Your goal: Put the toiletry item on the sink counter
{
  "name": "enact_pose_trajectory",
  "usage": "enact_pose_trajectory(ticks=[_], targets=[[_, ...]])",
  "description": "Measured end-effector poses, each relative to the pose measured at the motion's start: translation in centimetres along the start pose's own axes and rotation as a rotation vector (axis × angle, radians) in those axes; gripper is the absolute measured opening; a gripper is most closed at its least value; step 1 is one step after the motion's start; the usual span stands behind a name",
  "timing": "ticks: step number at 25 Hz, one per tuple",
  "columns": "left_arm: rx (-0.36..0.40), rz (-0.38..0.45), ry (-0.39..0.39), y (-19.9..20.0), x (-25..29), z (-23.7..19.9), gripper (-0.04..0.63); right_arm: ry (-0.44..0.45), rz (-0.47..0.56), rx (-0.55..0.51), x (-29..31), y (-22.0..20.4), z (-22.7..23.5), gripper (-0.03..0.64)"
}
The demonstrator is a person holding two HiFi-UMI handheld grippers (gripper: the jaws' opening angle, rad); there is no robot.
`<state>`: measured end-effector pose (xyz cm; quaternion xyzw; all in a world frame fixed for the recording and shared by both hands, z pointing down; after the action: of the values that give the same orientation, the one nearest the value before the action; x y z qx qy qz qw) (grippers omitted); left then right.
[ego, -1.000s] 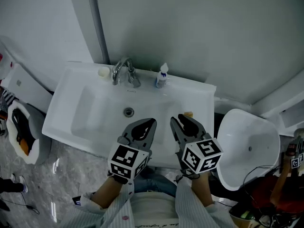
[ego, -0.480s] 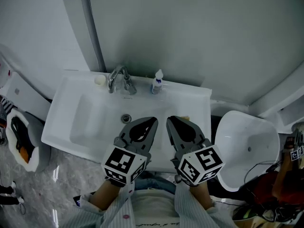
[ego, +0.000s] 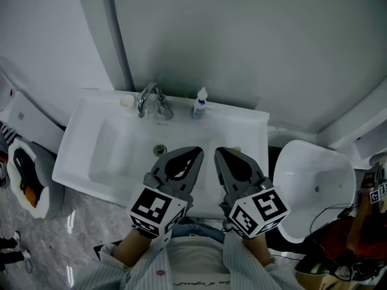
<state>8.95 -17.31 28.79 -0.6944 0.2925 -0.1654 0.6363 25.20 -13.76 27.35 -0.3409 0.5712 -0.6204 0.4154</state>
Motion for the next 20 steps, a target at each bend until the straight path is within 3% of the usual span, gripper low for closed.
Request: enact_pose_trajectory(ticks=[20], targets=[[-0.003, 0.001, -0.023, 0.36, 0.84, 0.48, 0.015, 0.001, -0.035, 0.014, -0.01, -0.23, 0.86, 0.009]])
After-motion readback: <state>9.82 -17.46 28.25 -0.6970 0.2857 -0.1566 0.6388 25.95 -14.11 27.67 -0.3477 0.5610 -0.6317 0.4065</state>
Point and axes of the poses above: the fingertips, and each gripper's own axes: x forward along the fingers, z to its right, y out of its top, the point moved 10 cm from there along -x, backward along the fingers, and after that the axes turned 12 degrees about z, right-handed, at the moved point
